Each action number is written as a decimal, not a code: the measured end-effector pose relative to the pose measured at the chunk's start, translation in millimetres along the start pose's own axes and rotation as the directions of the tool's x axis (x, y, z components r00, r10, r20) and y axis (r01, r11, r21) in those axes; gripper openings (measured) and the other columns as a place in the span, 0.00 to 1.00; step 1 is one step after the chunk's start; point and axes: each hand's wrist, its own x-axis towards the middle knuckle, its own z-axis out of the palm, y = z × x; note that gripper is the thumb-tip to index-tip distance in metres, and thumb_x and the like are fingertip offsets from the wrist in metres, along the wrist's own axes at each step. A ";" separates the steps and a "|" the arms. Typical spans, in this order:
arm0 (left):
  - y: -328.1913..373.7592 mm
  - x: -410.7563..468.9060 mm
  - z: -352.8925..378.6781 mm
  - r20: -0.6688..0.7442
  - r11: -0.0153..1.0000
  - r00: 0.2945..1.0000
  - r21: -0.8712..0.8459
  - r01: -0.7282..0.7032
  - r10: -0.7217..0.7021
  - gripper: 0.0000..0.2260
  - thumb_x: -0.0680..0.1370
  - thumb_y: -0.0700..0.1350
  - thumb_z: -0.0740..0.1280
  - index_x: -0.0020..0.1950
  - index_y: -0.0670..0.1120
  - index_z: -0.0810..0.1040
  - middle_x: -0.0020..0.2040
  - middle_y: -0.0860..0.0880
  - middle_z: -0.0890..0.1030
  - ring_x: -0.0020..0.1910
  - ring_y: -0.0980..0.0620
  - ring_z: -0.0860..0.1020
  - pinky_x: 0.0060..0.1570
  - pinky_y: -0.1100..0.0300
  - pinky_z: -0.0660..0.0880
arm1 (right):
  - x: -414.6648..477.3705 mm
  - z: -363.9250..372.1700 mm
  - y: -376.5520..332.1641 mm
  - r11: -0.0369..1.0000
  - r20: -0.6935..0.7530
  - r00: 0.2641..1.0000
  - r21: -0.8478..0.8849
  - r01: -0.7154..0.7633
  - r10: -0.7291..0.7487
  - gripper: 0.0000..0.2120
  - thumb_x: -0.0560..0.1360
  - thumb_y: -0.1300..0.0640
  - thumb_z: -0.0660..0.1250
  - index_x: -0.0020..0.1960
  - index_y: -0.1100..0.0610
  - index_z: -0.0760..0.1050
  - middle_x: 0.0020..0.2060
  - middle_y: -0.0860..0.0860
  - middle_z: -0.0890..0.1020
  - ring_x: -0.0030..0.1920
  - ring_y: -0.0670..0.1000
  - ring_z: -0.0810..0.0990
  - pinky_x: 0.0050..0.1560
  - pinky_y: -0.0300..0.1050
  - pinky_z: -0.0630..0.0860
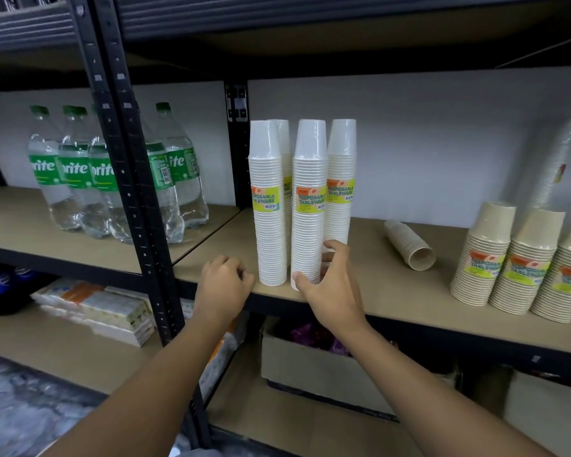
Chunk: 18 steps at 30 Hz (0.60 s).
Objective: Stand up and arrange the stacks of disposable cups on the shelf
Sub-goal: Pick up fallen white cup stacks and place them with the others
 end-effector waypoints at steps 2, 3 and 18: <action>0.5 -0.6 0.0 -0.004 1.000 1.000 0.007 -0.001 0.001 0.06 0.75 0.43 0.67 0.42 0.42 0.80 0.41 0.46 0.76 0.45 0.43 0.73 0.44 0.53 0.71 | 0.8 1.1 0.3 1.000 -0.002 1.000 -0.024 0.000 -0.001 0.32 0.71 0.48 0.75 0.68 0.47 0.61 0.62 0.46 0.75 0.57 0.46 0.77 0.54 0.46 0.78; 0.9 -0.7 -0.2 -0.006 1.000 1.000 0.006 0.002 -0.002 0.06 0.75 0.43 0.67 0.42 0.41 0.80 0.42 0.46 0.76 0.45 0.43 0.73 0.44 0.53 0.70 | 1.2 1.7 0.4 0.999 -0.003 1.000 -0.033 0.000 0.000 0.32 0.71 0.47 0.75 0.68 0.47 0.61 0.62 0.45 0.75 0.57 0.46 0.77 0.54 0.46 0.78; -2.3 0.3 3.3 -0.013 1.000 1.000 -0.010 -0.003 0.003 0.06 0.74 0.42 0.68 0.41 0.41 0.80 0.41 0.44 0.78 0.44 0.42 0.74 0.45 0.52 0.70 | 5.4 9.3 1.7 0.995 -0.039 0.999 -0.100 -0.009 0.005 0.31 0.70 0.43 0.75 0.67 0.46 0.62 0.60 0.44 0.76 0.55 0.47 0.79 0.52 0.52 0.80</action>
